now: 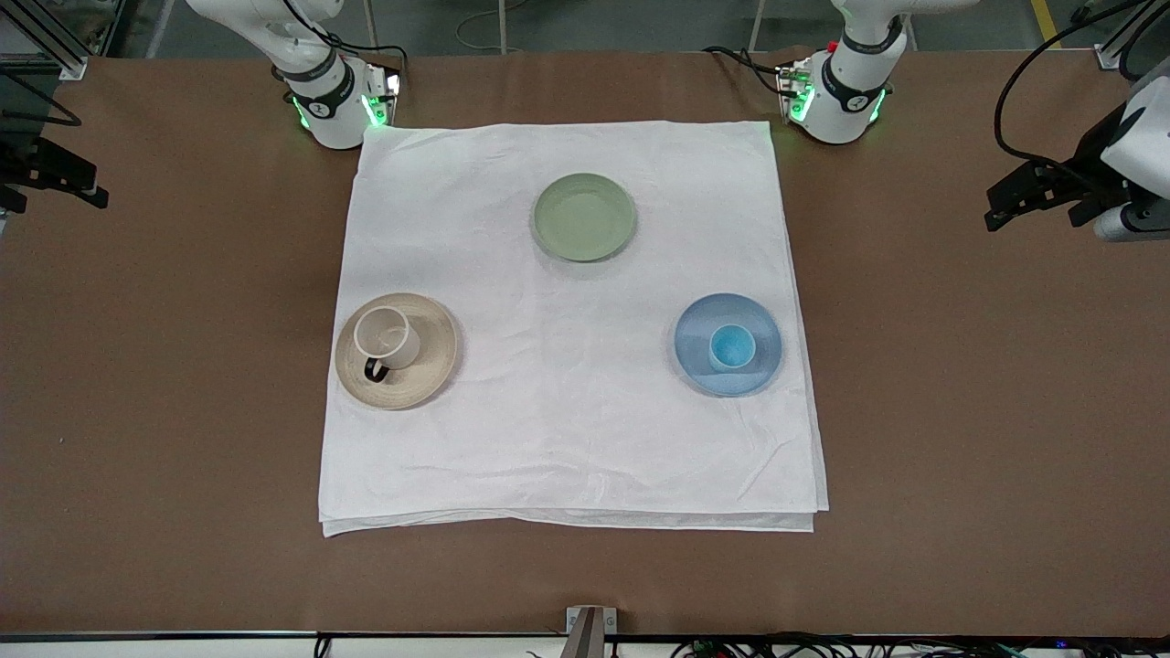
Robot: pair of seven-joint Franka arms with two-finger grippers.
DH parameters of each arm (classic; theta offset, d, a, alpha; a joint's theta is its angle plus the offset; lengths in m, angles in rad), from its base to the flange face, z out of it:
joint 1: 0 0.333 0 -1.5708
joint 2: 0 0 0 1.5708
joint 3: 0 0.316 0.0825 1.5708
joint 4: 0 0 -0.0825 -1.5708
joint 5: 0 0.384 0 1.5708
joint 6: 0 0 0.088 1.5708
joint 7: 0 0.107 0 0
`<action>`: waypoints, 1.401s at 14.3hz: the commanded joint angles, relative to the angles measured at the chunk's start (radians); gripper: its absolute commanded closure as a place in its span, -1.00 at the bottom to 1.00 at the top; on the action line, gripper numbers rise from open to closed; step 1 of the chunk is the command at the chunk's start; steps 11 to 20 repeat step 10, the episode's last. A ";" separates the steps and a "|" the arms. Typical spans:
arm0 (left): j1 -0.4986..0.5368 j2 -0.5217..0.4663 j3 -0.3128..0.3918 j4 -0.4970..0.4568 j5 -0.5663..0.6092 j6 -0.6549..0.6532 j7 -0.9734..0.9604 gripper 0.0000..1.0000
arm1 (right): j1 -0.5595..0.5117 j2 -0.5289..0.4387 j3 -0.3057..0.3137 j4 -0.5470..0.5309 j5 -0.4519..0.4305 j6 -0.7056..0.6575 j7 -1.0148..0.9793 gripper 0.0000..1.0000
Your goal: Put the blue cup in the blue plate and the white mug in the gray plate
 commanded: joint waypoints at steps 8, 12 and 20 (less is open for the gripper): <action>-0.010 0.030 -0.002 0.026 0.021 -0.005 0.003 -1.00 | -0.015 -0.024 0.010 -0.020 -0.012 0.008 -0.015 -1.00; -0.010 0.028 -0.003 0.025 0.021 -0.005 0.003 -1.00 | -0.015 -0.026 0.010 -0.020 -0.012 0.000 -0.015 -1.00; -0.010 0.028 -0.003 0.025 0.021 -0.005 0.003 -1.00 | -0.015 -0.026 0.010 -0.020 -0.012 0.000 -0.015 -1.00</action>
